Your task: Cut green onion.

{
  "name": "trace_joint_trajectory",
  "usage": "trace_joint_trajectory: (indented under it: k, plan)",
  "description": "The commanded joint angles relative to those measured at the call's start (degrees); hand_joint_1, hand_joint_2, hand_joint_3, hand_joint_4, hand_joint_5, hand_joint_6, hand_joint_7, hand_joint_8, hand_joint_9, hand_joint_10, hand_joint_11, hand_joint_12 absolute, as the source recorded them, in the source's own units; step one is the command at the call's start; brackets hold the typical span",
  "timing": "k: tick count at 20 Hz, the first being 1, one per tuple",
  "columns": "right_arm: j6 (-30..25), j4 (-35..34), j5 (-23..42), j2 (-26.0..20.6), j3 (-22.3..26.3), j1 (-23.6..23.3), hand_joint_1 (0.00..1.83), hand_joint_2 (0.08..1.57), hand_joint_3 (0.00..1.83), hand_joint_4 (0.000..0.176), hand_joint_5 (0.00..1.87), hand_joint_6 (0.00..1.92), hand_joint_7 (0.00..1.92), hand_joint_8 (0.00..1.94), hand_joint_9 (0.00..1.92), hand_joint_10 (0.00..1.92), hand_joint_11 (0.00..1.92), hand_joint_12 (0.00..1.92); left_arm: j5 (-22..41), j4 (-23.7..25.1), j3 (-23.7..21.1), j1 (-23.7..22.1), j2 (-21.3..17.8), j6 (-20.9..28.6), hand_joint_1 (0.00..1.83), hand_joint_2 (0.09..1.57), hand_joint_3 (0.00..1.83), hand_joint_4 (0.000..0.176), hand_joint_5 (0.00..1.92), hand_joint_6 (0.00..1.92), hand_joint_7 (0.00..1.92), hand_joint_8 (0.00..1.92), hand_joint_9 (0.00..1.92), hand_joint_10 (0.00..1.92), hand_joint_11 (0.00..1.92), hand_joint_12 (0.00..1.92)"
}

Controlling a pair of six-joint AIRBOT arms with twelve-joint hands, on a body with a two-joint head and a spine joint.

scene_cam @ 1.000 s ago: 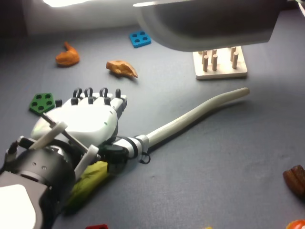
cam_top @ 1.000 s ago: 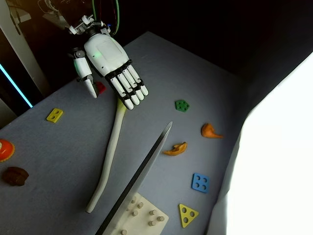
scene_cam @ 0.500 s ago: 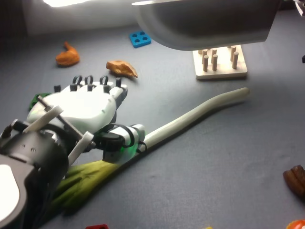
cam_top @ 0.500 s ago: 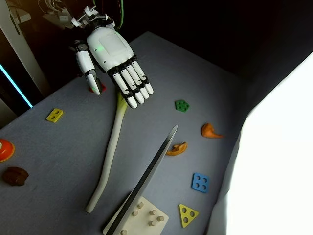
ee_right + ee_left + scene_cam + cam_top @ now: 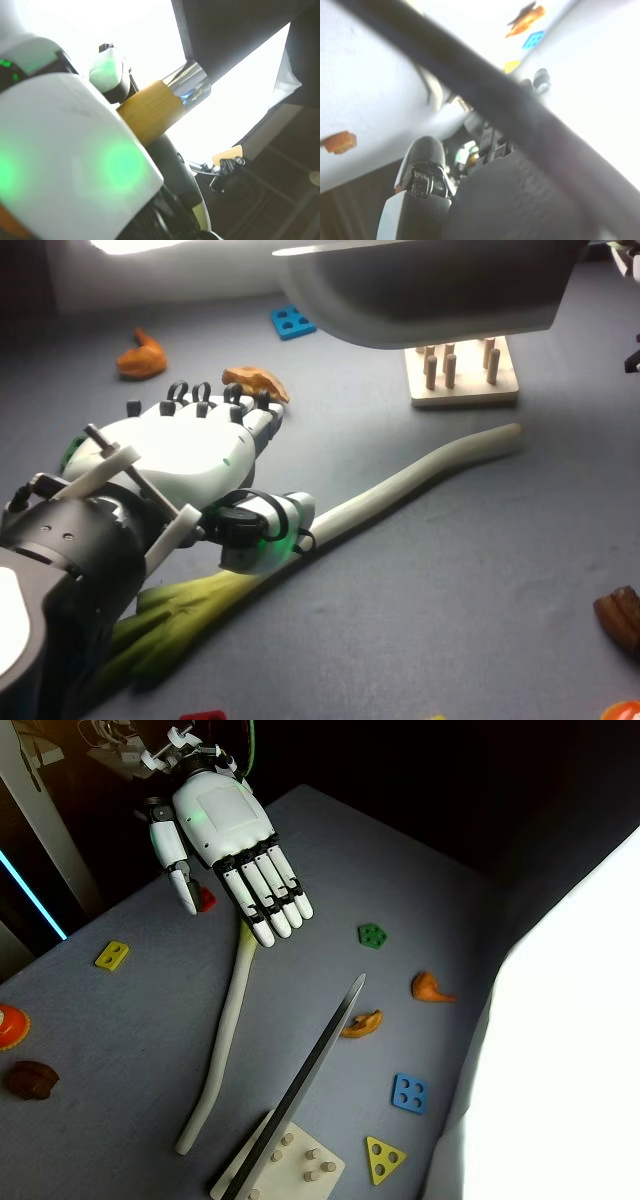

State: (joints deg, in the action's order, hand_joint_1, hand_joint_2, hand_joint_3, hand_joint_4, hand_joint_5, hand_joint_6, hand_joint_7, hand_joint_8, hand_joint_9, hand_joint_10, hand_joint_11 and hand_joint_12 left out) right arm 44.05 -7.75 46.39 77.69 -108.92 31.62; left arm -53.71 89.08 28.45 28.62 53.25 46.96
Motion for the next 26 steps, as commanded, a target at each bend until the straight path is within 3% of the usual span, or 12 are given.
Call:
trace_joint_trajectory:
  k: [1, 11, 13, 26]
  plan:
    - [-0.8, -2.2, 7.7, -0.5, -0.9, -0.6, 1.59, 0.81, 0.73, 0.176, 1.32, 1.92, 1.56, 1.94, 1.63, 1.92, 1.66, 1.92, -1.5, 4.8, 0.1, -0.9, -0.3, -0.3, 0.08, 1.46, 0.00, 0.000, 0.06, 0.01, 0.02, 0.00, 0.01, 0.00, 0.01, 0.01]
    - [-1.3, -2.2, 7.0, 1.1, -3.6, 0.4, 1.58, 0.85, 0.66, 0.176, 1.25, 1.92, 1.52, 1.94, 1.61, 1.92, 1.63, 1.92, -1.2, 4.8, -0.2, -1.0, -0.4, -0.4, 0.07, 1.46, 0.00, 0.000, 0.08, 0.00, 0.06, 0.01, 0.03, 0.01, 0.00, 0.04]
    - [-1.3, -2.2, 7.0, 1.2, -3.6, 0.6, 1.60, 0.81, 0.72, 0.176, 1.32, 1.92, 1.55, 1.94, 1.63, 1.92, 1.65, 1.92, -1.1, 4.8, -0.2, -1.0, -0.4, -0.4, 0.12, 1.44, 0.00, 0.000, 0.08, 0.00, 0.07, 0.00, 0.06, 0.00, 0.00, 0.15]
    - [-3.5, -1.4, 7.3, 0.7, -3.6, 0.4, 1.60, 0.80, 0.76, 0.176, 1.33, 1.92, 1.54, 1.94, 1.62, 1.92, 1.64, 1.92, -0.9, 4.4, 0.1, -1.5, -0.4, -0.4, 0.11, 1.45, 0.00, 0.000, 0.03, 0.00, 0.03, 0.00, 0.03, 0.00, 0.00, 0.12]
